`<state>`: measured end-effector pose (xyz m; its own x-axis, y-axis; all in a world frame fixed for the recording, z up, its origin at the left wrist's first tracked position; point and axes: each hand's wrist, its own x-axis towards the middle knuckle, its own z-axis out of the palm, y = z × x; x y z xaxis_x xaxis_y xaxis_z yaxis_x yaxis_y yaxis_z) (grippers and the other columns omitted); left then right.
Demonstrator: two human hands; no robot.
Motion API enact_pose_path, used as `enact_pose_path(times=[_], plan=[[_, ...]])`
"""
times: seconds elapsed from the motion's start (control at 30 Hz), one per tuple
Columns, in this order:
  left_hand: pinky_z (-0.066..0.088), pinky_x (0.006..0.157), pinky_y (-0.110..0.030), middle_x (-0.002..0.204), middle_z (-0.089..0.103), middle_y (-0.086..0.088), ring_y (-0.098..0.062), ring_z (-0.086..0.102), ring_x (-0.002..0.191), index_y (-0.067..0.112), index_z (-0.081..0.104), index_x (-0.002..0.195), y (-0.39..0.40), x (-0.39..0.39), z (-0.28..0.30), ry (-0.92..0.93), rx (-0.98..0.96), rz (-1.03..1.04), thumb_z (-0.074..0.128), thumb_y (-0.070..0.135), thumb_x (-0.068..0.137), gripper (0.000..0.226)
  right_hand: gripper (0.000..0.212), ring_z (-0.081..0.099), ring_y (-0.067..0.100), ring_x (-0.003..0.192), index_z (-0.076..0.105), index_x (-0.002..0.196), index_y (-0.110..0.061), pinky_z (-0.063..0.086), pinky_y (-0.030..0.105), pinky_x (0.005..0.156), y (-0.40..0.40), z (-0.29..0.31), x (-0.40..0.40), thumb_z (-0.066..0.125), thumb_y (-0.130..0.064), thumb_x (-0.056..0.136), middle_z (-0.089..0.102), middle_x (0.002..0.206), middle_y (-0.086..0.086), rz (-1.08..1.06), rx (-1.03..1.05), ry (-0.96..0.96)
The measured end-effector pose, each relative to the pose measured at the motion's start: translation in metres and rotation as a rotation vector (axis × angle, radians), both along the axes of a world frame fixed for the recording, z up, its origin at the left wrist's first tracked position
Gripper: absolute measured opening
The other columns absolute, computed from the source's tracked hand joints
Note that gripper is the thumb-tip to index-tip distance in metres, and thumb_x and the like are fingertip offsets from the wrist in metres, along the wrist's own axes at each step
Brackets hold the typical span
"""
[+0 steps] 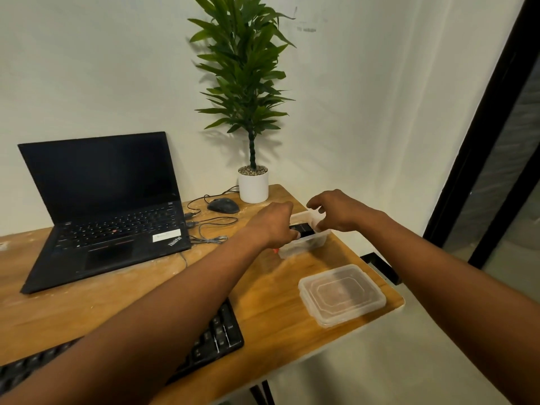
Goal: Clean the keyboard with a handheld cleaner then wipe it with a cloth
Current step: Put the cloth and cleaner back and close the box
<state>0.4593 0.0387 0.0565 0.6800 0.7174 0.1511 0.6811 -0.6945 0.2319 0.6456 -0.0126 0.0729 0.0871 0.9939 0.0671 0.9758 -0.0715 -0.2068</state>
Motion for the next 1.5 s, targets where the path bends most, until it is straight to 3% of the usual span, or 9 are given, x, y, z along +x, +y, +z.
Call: enact_pose_path(times=[0.13, 0.27, 0.4, 0.57, 0.7, 0.83, 1.03, 1.17, 1.5], plan=[[0.051, 0.082, -0.033, 0.127, 0.064, -0.005, -0.022, 0.06, 0.107, 0.016, 0.054, 0.134, -0.025, -0.001, -0.002, -0.019, -0.046, -0.043, 0.081, 0.045, 0.083, 0.065, 0.073, 0.061, 0.02, 0.118, 0.057, 0.141, -0.018, 0.055, 0.035, 0.096, -0.028, 0.004, 0.006, 0.089, -0.019, 0.076, 0.061, 0.139, 0.003, -0.014, 0.0, 0.009], [0.053, 0.099, -0.039, 0.14, 0.058, -0.002, -0.023, 0.058, 0.121, 0.02, 0.049, 0.143, -0.051, 0.004, -0.011, -0.04, -0.178, -0.082, 0.083, 0.051, 0.077, 0.081, 0.077, 0.061, 0.019, 0.118, 0.056, 0.143, -0.017, 0.053, 0.031, 0.092, -0.054, 0.001, 0.014, 0.09, -0.017, 0.074, 0.062, 0.138, 0.003, -0.025, -0.023, 0.029], [0.043, 0.112, -0.046, 0.158, 0.042, -0.007, -0.03, 0.044, 0.141, 0.018, 0.03, 0.157, -0.073, 0.012, -0.025, 0.081, -0.236, -0.122, 0.079, 0.062, 0.076, 0.104, 0.083, 0.061, 0.018, 0.118, 0.053, 0.144, -0.019, 0.052, 0.031, 0.094, -0.075, -0.009, 0.021, 0.092, -0.022, 0.071, 0.062, 0.137, 0.001, -0.05, -0.08, 0.043], [0.041, 0.112, -0.049, 0.16, 0.033, -0.009, -0.031, 0.035, 0.142, 0.02, 0.026, 0.155, -0.09, 0.018, -0.045, 0.289, -0.283, -0.167, 0.075, 0.075, 0.071, 0.112, 0.088, 0.059, 0.021, 0.124, 0.05, 0.147, -0.023, 0.051, 0.032, 0.097, -0.098, -0.027, 0.026, 0.092, -0.024, 0.07, 0.058, 0.143, -0.001, -0.061, -0.179, 0.098], [0.042, 0.109, -0.049, 0.156, 0.036, -0.008, -0.029, 0.035, 0.139, 0.022, 0.03, 0.153, -0.098, 0.017, -0.056, 0.32, -0.281, -0.167, 0.076, 0.075, 0.069, 0.109, 0.1, 0.045, 0.024, 0.139, 0.041, 0.153, -0.028, 0.045, 0.037, 0.108, -0.11, -0.035, 0.025, 0.094, -0.03, 0.067, 0.046, 0.154, -0.004, -0.034, -0.343, 0.118], [0.044, 0.106, -0.045, 0.147, 0.043, -0.007, -0.026, 0.039, 0.131, 0.021, 0.036, 0.148, -0.104, 0.016, -0.063, 0.273, -0.26, -0.154, 0.079, 0.066, 0.073, 0.098, 0.11, 0.035, 0.026, 0.145, 0.035, 0.155, -0.03, 0.04, 0.041, 0.115, -0.114, -0.043, 0.023, 0.096, -0.033, 0.064, 0.036, 0.16, -0.006, -0.027, -0.47, 0.089], [0.049, 0.1, -0.041, 0.138, 0.051, -0.005, -0.022, 0.044, 0.123, 0.022, 0.042, 0.141, -0.107, 0.015, -0.064, 0.168, -0.26, -0.121, 0.084, 0.059, 0.071, 0.089, 0.116, 0.036, 0.027, 0.144, 0.03, 0.157, -0.032, 0.042, 0.043, 0.115, -0.115, -0.055, 0.026, 0.097, -0.026, 0.063, 0.036, 0.16, -0.004, -0.049, -0.442, 0.128], [0.048, 0.104, -0.042, 0.143, 0.05, -0.006, -0.024, 0.044, 0.128, 0.02, 0.039, 0.147, -0.101, 0.012, -0.06, 0.123, -0.256, -0.123, 0.085, 0.055, 0.07, 0.096, 0.118, 0.036, 0.026, 0.145, 0.031, 0.156, -0.035, 0.042, 0.042, 0.115, -0.111, -0.055, 0.029, 0.098, -0.027, 0.059, 0.036, 0.16, -0.005, -0.045, -0.408, 0.18], [0.051, 0.099, -0.045, 0.137, 0.055, -0.003, -0.025, 0.049, 0.122, 0.02, 0.043, 0.145, -0.051, -0.002, -0.022, -0.048, -0.15, -0.09, 0.088, 0.051, 0.063, 0.099, 0.117, 0.049, 0.024, 0.128, 0.035, 0.154, -0.031, 0.054, 0.038, 0.096, -0.069, -0.013, 0.024, 0.098, -0.018, 0.056, 0.047, 0.148, -0.005, 0.032, -0.164, 0.267]])
